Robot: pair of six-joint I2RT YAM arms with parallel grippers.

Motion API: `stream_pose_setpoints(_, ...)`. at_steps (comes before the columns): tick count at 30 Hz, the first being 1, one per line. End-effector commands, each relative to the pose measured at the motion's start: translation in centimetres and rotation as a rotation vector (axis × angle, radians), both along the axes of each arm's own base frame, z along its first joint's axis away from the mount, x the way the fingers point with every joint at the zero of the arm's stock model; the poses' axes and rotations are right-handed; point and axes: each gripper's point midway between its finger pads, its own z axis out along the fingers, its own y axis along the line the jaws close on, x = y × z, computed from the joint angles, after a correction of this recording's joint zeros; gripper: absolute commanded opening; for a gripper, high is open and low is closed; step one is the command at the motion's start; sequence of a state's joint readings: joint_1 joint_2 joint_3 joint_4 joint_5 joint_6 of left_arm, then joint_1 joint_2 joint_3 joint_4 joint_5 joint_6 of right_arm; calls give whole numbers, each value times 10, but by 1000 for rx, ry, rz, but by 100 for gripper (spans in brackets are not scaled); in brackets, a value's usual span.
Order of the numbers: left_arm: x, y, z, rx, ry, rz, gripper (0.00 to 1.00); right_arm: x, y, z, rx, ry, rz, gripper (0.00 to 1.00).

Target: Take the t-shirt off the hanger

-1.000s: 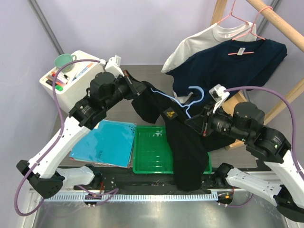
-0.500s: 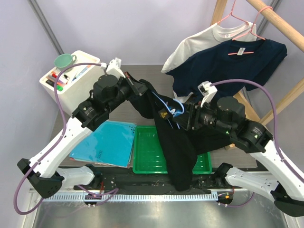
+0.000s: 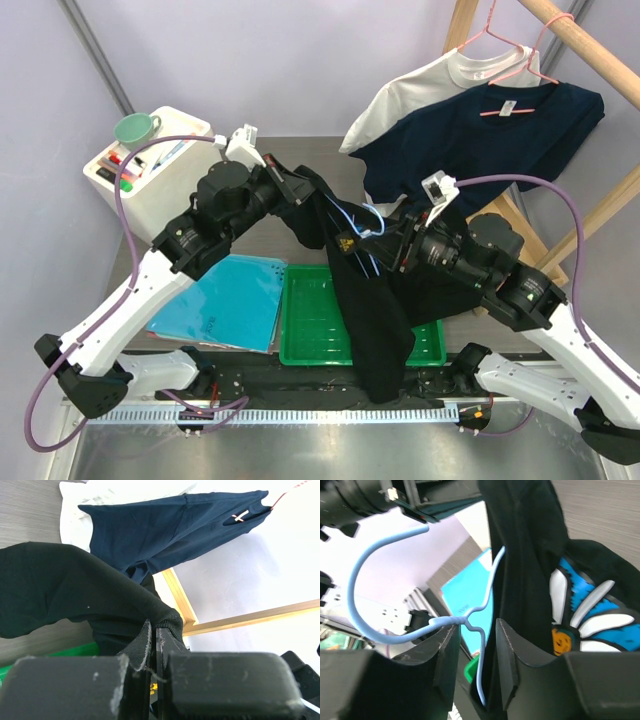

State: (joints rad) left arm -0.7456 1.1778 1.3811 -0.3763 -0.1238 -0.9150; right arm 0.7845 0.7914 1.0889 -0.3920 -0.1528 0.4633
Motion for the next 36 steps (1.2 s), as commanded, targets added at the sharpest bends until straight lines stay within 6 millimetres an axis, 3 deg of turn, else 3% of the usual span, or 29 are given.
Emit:
stream_pose_setpoints(1,0,-2,37,-97,-86,10,0,-7,10,24,110,-45,55,42)
stream_pose_setpoints(6,-3,-10,39,-91,-90,-5,0,-1,16,25,130,-34,52,40)
stream_pose_setpoints(12,-5,-9,41,-93,-96,1,0,-6,17,35,219,-31,67,27)
stream_pose_setpoints(17,-8,-8,43,-90,-108,-2,0,-1,10,27,236,-6,8,1)
stream_pose_setpoints(23,-7,2,43,-47,-127,30,0,-6,-3,24,232,6,-30,1)
stream_pose_setpoints(28,4,17,50,57,-165,110,0,-25,-9,14,165,22,31,1)
stream_pose_setpoints(32,21,7,53,132,-205,112,0,-41,-10,1,99,20,107,1)
stream_pose_setpoints(36,42,12,52,235,-194,193,0,-68,-20,19,145,-53,187,1)
